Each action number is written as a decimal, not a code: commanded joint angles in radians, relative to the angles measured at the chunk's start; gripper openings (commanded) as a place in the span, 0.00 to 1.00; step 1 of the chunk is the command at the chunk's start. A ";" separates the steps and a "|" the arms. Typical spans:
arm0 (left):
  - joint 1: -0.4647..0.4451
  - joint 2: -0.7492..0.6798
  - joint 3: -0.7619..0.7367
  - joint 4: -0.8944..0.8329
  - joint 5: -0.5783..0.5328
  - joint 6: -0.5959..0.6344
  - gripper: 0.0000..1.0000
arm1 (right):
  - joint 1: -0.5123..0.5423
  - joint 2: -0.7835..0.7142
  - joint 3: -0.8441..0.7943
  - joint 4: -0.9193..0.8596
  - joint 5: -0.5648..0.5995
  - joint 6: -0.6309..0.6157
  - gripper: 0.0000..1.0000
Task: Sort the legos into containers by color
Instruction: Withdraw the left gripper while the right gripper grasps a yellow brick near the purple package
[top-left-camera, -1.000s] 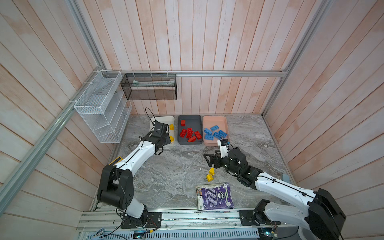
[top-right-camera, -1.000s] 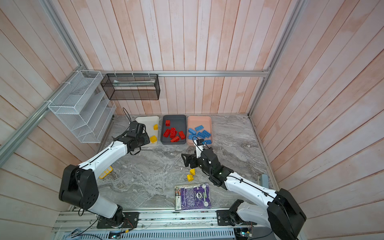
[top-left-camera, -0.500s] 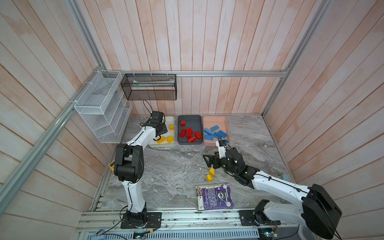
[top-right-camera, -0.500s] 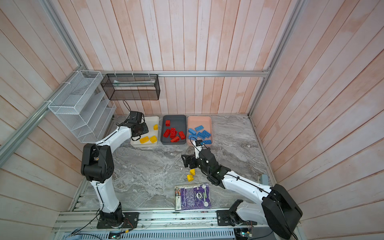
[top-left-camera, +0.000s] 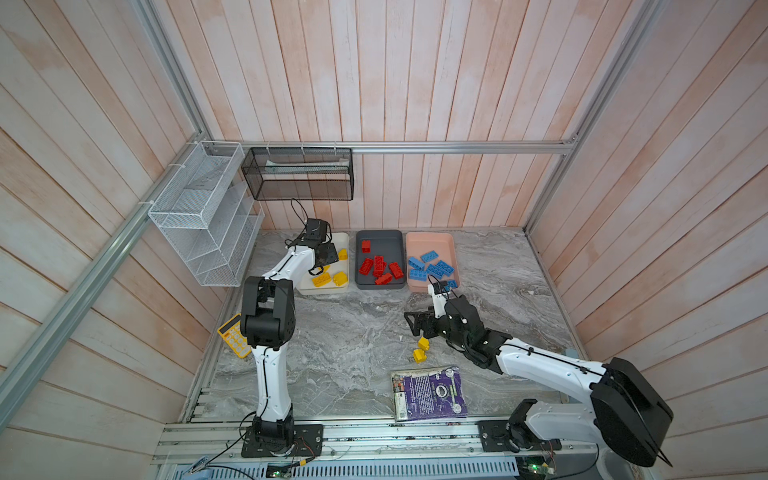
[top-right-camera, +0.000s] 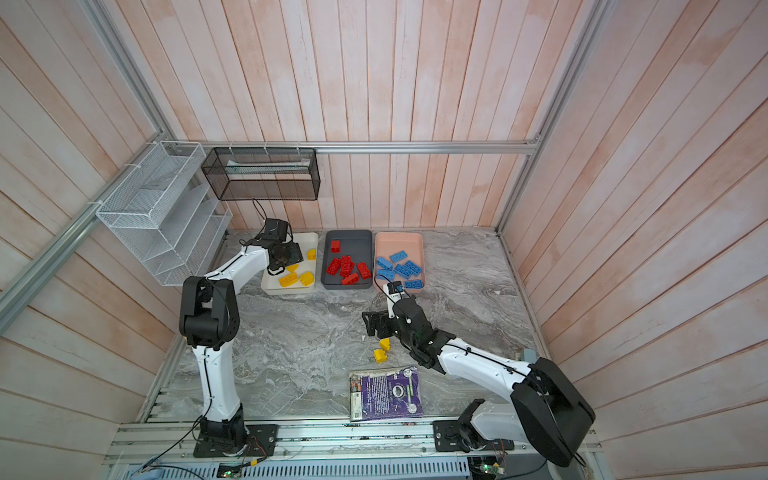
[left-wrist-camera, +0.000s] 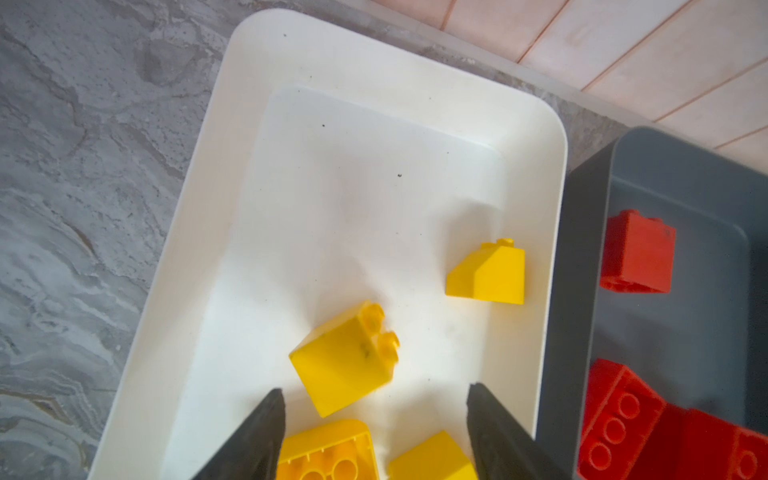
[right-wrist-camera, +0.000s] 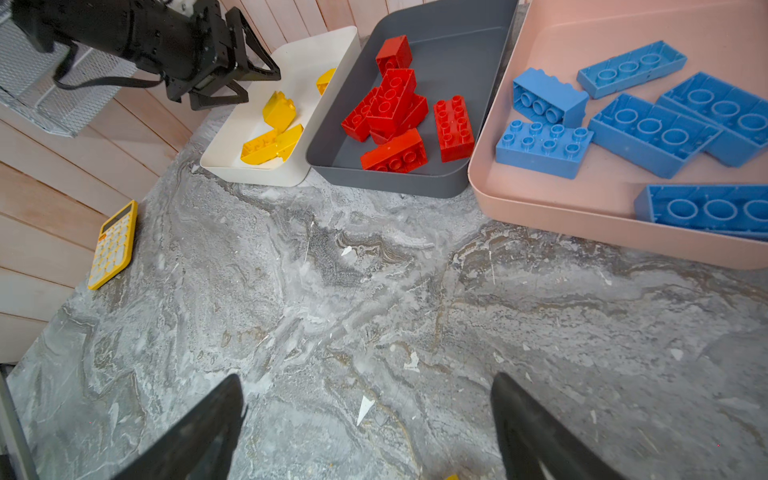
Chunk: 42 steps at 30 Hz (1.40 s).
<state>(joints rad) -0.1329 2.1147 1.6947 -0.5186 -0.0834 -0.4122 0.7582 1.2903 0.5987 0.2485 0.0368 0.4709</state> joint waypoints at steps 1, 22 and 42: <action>0.004 -0.118 -0.034 0.003 0.034 -0.006 0.75 | 0.001 0.025 0.044 -0.048 0.018 0.002 0.93; -0.027 -0.865 -0.496 0.048 0.220 -0.054 0.77 | 0.101 0.050 0.120 -0.459 0.331 0.152 0.89; -0.030 -1.224 -0.757 0.038 0.195 -0.039 0.78 | 0.114 0.341 0.288 -0.578 0.244 0.155 0.68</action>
<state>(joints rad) -0.1631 0.9001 0.9550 -0.4736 0.1230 -0.4767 0.8646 1.5990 0.8577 -0.2863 0.3103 0.6224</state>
